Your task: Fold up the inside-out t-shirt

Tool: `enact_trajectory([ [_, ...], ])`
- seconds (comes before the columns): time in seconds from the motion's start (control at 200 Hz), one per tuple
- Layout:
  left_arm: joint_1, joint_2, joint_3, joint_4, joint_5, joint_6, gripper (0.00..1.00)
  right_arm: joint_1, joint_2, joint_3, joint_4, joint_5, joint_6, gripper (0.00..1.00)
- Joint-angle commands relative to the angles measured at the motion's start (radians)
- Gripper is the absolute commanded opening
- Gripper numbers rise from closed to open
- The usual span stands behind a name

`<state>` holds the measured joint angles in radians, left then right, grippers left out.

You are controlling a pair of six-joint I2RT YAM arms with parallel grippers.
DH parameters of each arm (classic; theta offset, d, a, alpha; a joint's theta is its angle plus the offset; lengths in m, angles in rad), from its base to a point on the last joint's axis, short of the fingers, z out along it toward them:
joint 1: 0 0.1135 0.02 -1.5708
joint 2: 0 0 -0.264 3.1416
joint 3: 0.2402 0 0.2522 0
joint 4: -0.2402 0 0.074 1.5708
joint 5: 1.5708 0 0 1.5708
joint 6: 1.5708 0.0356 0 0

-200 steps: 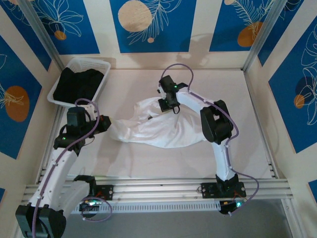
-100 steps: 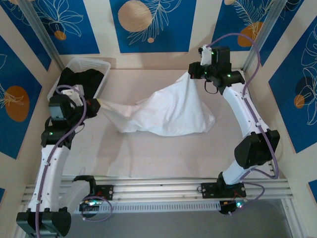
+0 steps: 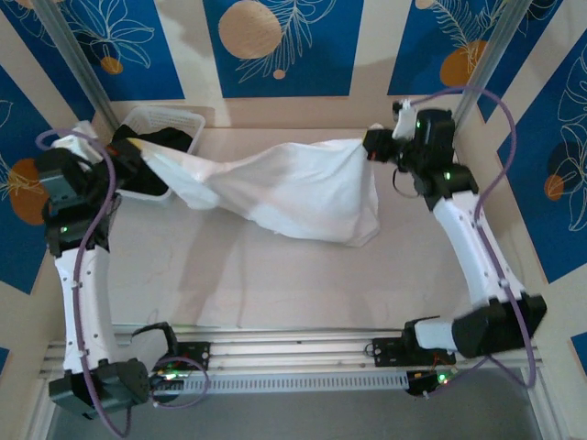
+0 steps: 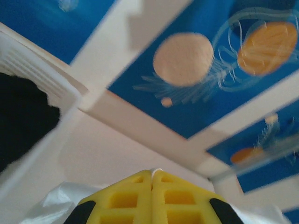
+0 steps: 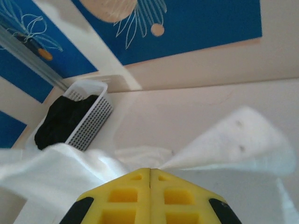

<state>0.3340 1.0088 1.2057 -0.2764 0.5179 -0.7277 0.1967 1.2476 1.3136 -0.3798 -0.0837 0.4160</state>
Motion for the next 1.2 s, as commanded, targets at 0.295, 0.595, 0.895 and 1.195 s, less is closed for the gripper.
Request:
enact_trajectory([
  [0.295,0.053,-0.111,-0.314,-0.072,-0.037,0.125,0.0,0.288,-0.113,-0.597,-0.068,0.071,0.199,0.18],
  [0.595,0.045,-0.115,-0.376,-0.053,0.001,0.148,0.0,0.271,-0.038,-0.595,-0.169,0.125,0.19,0.43],
  [0.895,0.03,-0.109,-0.382,-0.027,0.015,0.148,0.0,0.226,0.126,-0.577,-0.197,0.178,0.186,0.47],
  [1.195,0.029,-0.108,-0.382,-0.012,0.025,0.144,0.0,0.197,0.231,-0.549,-0.129,0.107,0.172,0.46],
])
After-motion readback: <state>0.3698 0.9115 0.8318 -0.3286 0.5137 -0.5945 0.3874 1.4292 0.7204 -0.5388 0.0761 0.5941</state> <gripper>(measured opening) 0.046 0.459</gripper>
